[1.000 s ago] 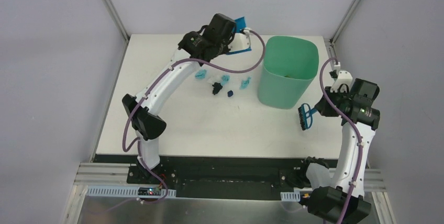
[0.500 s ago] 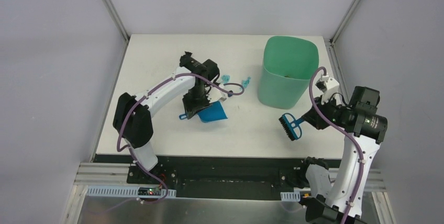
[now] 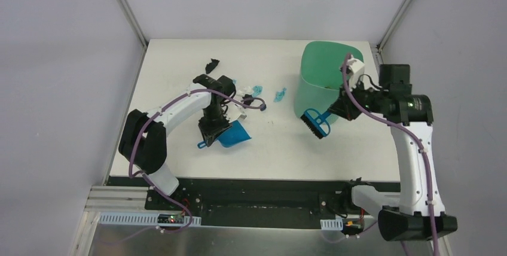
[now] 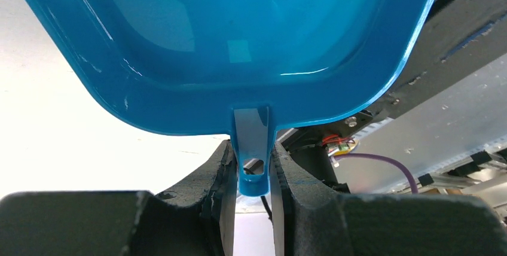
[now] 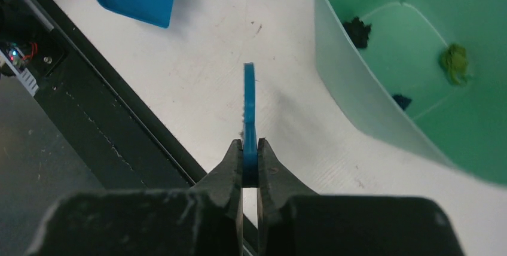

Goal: Sweep away the paper scraps from the table

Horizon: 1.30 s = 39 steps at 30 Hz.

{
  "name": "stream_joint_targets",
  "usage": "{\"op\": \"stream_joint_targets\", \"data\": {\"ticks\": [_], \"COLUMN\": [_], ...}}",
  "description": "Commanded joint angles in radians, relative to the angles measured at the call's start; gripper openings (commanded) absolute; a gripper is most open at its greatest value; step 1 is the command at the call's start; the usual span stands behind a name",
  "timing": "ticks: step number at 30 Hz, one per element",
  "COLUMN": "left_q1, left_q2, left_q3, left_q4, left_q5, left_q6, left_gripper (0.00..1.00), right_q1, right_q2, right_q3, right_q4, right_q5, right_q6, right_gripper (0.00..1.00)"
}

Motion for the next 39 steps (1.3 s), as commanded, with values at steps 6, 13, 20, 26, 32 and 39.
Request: {"op": "stream_joint_targets", "data": {"ticks": [6, 13, 20, 26, 32, 39], "left_q1": [0.055, 0.065, 0.065, 0.064, 0.057, 0.015], "left_q2": [-0.081, -0.112, -0.081, -0.015, 0.036, 0.08], "left_q3": [-0.05, -0.13, -0.137, -0.12, -0.091, -0.044], "left_q4": [0.092, 0.103, 0.135, 0.145, 0.145, 0.132], "left_q5": [-0.162, -0.219, -0.182, -0.129, -0.06, -0.065], "left_q6": [-0.008, 0.024, 0.025, 0.024, 0.0, -0.005], "left_gripper": [0.0, 0.0, 0.0, 0.0, 0.0, 0.0], "right_q1": [0.314, 0.46, 0.435, 0.397, 0.435, 0.485], "right_q2": [0.283, 0.52, 0.602, 0.611, 0.742, 0.928], "right_q3": [0.19, 0.356, 0.304, 0.264, 0.357, 0.477], "right_q4": [0.18, 0.297, 0.411, 0.524, 0.547, 0.549], "right_q5": [0.237, 0.501, 0.769, 0.853, 0.824, 0.858], "right_q6": [0.108, 0.184, 0.256, 0.249, 0.23, 0.207], "right_gripper": [0.0, 0.0, 0.0, 0.0, 0.0, 0.0]}}
